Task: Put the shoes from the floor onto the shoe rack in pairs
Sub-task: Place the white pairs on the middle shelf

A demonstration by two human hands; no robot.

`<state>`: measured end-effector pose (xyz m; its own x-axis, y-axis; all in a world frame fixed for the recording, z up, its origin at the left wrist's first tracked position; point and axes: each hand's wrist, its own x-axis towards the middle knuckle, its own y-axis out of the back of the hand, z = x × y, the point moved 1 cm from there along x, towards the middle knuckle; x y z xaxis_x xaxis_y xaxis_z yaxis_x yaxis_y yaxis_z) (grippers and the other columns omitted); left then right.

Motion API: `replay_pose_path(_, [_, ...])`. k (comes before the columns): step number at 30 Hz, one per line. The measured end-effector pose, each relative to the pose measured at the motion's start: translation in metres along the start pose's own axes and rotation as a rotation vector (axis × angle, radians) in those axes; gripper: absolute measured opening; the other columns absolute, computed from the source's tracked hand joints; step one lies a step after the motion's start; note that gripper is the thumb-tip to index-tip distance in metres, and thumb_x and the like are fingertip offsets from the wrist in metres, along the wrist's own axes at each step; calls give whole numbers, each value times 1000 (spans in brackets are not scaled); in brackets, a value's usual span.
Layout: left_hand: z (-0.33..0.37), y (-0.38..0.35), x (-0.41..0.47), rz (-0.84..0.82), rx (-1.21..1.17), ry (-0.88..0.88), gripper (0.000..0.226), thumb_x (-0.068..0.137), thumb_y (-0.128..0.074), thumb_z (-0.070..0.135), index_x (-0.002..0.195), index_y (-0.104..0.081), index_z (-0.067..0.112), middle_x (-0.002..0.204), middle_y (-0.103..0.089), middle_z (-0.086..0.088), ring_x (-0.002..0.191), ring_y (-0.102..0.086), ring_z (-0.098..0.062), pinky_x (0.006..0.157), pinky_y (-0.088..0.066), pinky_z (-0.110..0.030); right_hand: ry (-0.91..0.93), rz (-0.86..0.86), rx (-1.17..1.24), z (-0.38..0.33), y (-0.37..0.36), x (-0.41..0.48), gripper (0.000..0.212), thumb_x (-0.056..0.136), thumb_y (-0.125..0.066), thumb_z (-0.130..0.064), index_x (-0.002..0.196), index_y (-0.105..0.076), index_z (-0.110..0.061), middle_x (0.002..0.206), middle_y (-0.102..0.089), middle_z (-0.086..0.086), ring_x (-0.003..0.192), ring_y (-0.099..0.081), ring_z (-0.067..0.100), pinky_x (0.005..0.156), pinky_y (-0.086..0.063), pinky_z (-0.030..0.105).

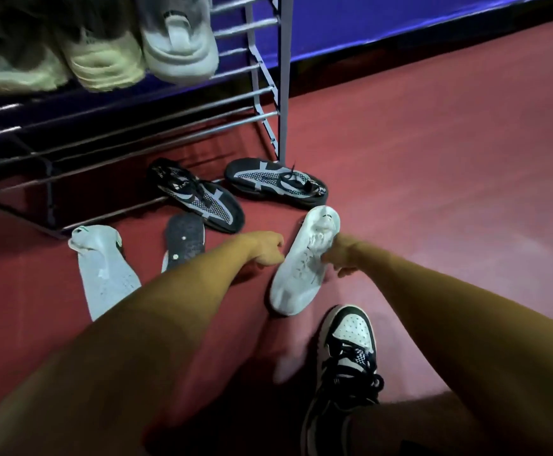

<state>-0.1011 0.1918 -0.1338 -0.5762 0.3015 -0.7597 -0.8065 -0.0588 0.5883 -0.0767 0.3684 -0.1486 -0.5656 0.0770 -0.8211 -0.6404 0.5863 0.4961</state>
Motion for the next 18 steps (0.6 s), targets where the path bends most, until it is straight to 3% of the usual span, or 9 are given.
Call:
replay_pose_path(4, [4,-25,26,-8,-47,-8,43,92,-52,19,133,-46,12,129,-58,-10,113,-56,-31,84,-43,-32,-42,-55,-3,8,-15,12,16,94,-49,-6,83,-60,-4,54,-60,6,41,-54,14,38,-42,19])
replay_pose_path(6, [4,-32,36,20,-105,23,50,91,-53,20,138,-38,10,131,-56,-15,115,-54,-35,86,-42,-35,-78,-61,50,11,-27,22,16,90,-53,-9,75,-59,-5,44,-57,4,32,-51,13,36,-38,16])
replay_pose_path(9, [4,-39,44,36,-182,61,64,89,-56,21,146,-30,11,139,-51,-16,122,-52,-34,99,-44,-38,-102,-11,138,10,-36,34,10,85,-57,-9,86,-66,-5,67,-67,9,52,-65,20,48,-52,24])
replay_pose_path(13, [3,-35,37,65,-219,64,49,86,-56,18,134,-46,15,128,-59,-10,112,-57,-30,95,-48,-39,-54,30,85,3,-32,34,9,82,-65,-11,88,-70,-7,90,-75,7,84,-73,23,75,-60,29])
replay_pose_path(14, [2,-31,33,81,-222,65,48,86,-56,18,132,-47,17,126,-60,-9,111,-58,-30,94,-48,-38,-43,36,39,0,-30,31,11,80,-66,-11,88,-72,-7,91,-75,6,83,-73,22,75,-59,29])
replay_pose_path(18, [-6,-12,4,177,-238,64,45,83,-57,18,127,-50,21,121,-62,-7,109,-58,-29,89,-49,-33,-15,83,-70,-21,-17,2,4,70,-67,-11,71,-65,-14,70,-60,2,51,-49,15,48,-43,23])
